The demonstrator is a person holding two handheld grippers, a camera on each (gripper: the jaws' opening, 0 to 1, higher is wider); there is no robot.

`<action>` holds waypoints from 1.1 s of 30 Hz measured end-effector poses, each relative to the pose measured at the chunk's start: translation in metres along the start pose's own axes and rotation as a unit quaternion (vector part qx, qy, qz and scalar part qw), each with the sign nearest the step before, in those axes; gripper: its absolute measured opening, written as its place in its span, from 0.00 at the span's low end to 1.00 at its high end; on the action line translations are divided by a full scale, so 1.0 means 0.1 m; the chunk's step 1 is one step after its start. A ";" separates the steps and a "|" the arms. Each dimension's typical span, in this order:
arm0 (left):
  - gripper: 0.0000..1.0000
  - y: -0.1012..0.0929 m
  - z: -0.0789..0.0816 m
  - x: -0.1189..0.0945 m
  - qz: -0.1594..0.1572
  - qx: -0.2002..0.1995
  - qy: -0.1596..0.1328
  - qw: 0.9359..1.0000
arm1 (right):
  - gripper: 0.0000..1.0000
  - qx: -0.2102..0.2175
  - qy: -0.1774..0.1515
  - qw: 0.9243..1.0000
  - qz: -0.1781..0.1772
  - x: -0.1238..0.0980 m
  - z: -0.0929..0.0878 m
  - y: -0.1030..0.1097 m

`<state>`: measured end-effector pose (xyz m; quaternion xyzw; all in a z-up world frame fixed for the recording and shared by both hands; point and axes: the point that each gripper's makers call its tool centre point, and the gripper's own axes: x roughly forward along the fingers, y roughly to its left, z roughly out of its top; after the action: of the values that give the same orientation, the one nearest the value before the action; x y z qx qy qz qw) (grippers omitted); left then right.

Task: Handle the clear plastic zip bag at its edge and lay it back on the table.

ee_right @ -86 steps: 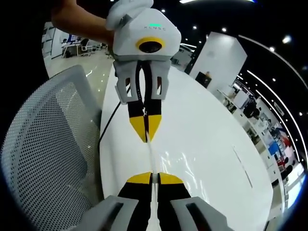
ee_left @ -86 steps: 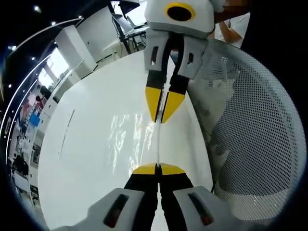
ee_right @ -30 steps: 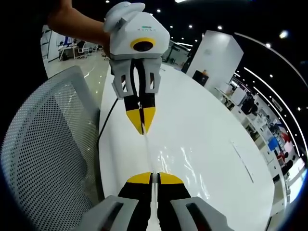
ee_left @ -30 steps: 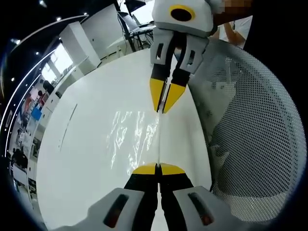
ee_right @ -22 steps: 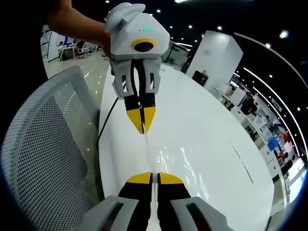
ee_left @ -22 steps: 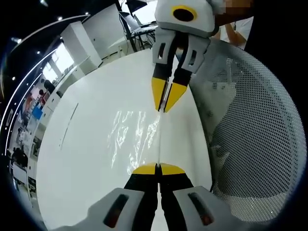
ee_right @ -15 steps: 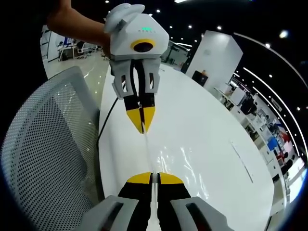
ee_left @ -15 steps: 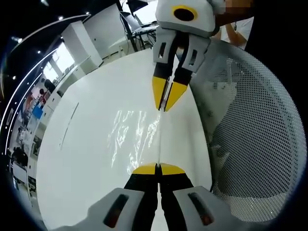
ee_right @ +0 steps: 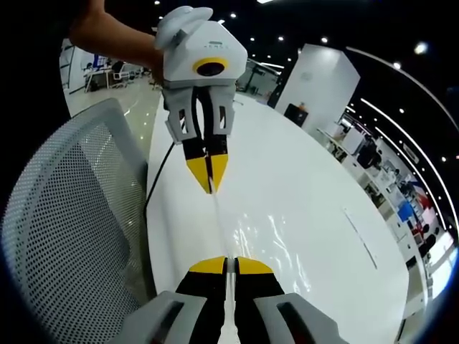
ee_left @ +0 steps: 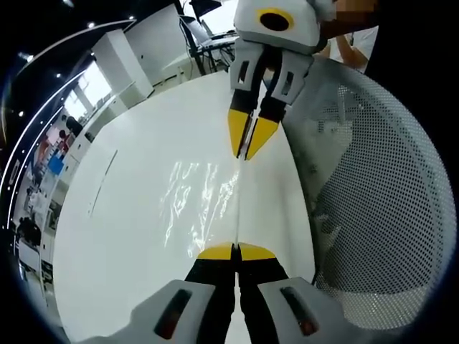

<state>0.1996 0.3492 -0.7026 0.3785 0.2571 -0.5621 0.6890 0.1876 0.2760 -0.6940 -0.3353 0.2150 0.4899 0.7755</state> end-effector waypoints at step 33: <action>0.00 0.04 -0.10 -0.06 0.014 -0.021 0.005 1.000 | 0.00 0.006 0.004 1.000 -0.003 -0.02 -0.05 -0.02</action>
<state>0.2026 0.3612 -0.7034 0.3705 0.2664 -0.5451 0.7033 0.1882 0.2706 -0.6958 -0.3327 0.2199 0.4849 0.7784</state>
